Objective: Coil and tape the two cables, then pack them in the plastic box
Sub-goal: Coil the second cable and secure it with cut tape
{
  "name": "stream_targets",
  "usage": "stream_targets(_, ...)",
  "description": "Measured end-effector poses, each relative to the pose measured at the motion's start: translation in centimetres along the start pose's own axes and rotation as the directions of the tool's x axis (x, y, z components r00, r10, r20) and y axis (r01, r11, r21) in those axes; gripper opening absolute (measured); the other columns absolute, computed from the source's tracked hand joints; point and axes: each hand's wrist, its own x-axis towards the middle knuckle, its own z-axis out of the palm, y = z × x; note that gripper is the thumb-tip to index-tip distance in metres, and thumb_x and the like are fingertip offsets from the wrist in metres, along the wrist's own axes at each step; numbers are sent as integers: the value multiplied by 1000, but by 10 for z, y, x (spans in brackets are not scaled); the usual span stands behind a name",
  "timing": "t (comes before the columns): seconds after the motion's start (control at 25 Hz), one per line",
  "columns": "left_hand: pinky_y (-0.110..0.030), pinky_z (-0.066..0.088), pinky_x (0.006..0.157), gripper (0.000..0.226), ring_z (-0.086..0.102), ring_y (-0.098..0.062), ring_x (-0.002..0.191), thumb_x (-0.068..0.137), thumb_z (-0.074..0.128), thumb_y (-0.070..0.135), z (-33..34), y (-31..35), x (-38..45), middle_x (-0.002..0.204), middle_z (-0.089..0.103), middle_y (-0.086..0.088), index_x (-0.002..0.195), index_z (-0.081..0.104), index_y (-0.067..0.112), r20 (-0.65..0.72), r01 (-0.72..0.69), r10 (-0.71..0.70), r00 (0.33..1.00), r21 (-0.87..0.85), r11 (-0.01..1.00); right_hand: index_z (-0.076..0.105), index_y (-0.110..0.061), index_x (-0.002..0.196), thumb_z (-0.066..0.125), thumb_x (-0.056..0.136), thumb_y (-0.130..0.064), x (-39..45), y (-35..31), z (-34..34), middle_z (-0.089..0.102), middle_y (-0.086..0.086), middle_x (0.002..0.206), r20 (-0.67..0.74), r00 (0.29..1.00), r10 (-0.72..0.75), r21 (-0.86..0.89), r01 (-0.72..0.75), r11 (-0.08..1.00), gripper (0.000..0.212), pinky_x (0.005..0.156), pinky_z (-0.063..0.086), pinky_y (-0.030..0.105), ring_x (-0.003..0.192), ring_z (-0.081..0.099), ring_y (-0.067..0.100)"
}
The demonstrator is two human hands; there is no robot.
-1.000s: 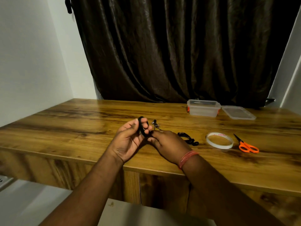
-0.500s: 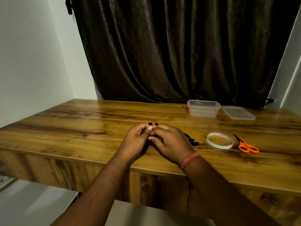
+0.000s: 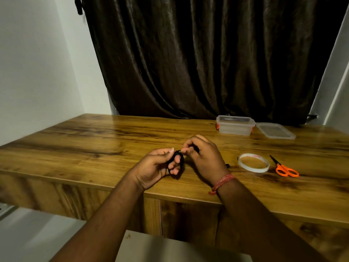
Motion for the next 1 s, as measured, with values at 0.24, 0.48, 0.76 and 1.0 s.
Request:
stream_targets(0.24, -31, 53, 74, 19, 63, -17, 70, 87, 63, 24, -10, 8, -1, 69, 58, -3, 87, 72, 7, -126, -191, 155, 980, -358, 914, 58, -21, 101, 50, 100, -28, -7, -2, 18, 62, -3, 95, 373, 927, 37, -193, 38, 980, 11, 71, 47, 35, 86, 56, 16)
stream_targets(0.48, -25, 58, 78, 24, 72, -23, 94, 101, 40, 6, -11, 6, 10, 81, 71, -10, 106, 62, -1, -426, -342, 201, 882, -284, 896, 62, -26, 100, 52, 97, -35, -9, -9, 15, 65, -6, 90, 347, 938, -14, -276, 116, 954, 13, 67, 50, 36, 79, 58, 15)
stream_targets(0.76, -36, 53, 71, 20, 65, -23, 81, 101, 47, 14, -4, -7, 18, 79, 70, -7, 108, 64, 4, -463, -203, 200, 864, 44, 978, 65, -26, 93, 59, 93, -30, -10, -12, 11, 60, -13, 85, 227, 972, -65, -184, 108, 977, 7, 64, 46, 28, 77, 54, 7)
stream_targets(1.0, -36, 43, 69, 32, 59, -21, 70, 102, 45, 13, 3, -14, 15, 74, 66, -8, 84, 71, 13, -280, -37, 121, 952, 288, 957, 68, -21, 92, 68, 90, -20, -9, -14, 1, 47, -18, 85, 109, 994, -31, -111, 43, 993, 2, 63, 39, 7, 79, 54, -7)
